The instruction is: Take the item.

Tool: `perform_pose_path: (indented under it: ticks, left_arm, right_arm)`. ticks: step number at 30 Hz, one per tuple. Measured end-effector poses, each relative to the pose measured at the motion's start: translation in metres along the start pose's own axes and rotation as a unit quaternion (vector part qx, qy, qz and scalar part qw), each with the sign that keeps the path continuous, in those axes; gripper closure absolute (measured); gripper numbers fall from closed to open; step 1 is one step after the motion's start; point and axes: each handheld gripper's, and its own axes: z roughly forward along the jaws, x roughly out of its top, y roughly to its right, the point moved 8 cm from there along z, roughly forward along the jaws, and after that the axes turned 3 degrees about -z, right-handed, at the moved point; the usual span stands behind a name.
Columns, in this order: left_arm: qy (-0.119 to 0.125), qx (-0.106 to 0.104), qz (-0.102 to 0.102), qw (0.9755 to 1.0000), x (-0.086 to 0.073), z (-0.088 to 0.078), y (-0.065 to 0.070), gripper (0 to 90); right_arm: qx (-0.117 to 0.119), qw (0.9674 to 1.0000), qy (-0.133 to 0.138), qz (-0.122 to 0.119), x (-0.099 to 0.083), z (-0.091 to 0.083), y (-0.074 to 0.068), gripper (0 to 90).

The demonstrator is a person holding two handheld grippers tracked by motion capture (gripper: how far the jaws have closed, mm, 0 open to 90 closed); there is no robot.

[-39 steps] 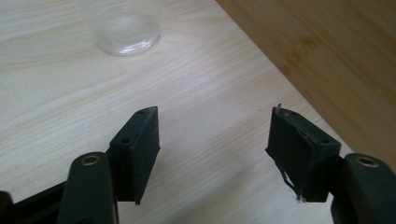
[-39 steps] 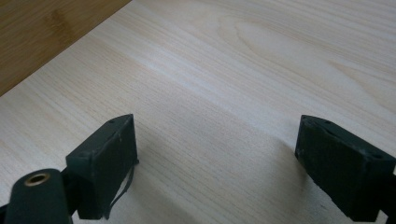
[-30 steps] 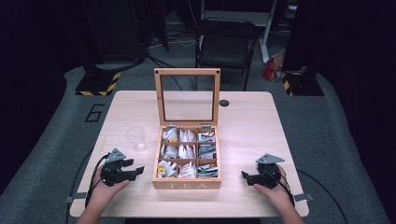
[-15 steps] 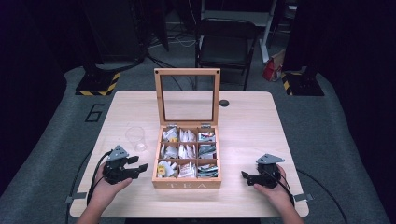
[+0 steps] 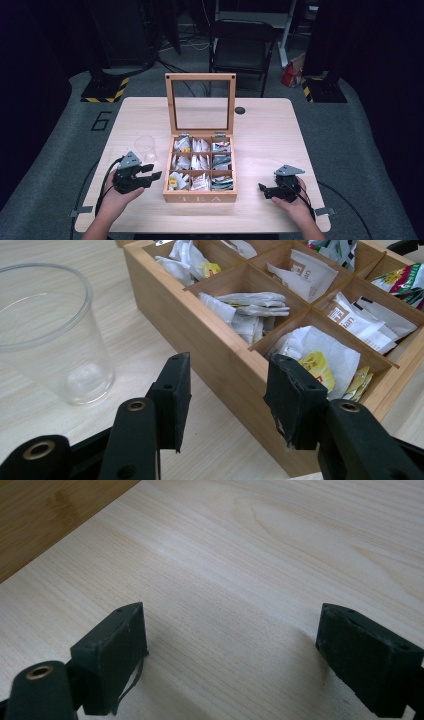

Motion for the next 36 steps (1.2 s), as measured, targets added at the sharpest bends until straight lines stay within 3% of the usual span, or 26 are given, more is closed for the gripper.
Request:
perform_pose_path:
  ticks: [17,29,36]
  left_arm:
    - [0.008,-0.024,0.012,0.9996,0.014,0.011,0.018,55.4]
    - [-0.001,-0.053,0.015,0.9985,0.015,0.021,0.030,61.2]
    - [-0.005,-0.059,0.009,0.9982,0.012,0.028,0.033,62.5]
  right_arm:
    - [0.000,1.0000,0.000,0.000,0.000,0.000,0.000,12.1]
    - [0.000,1.0000,0.000,0.000,0.000,0.000,0.000,12.0]
    - [0.000,1.0000,0.000,0.000,0.000,0.000,0.000,12.1]
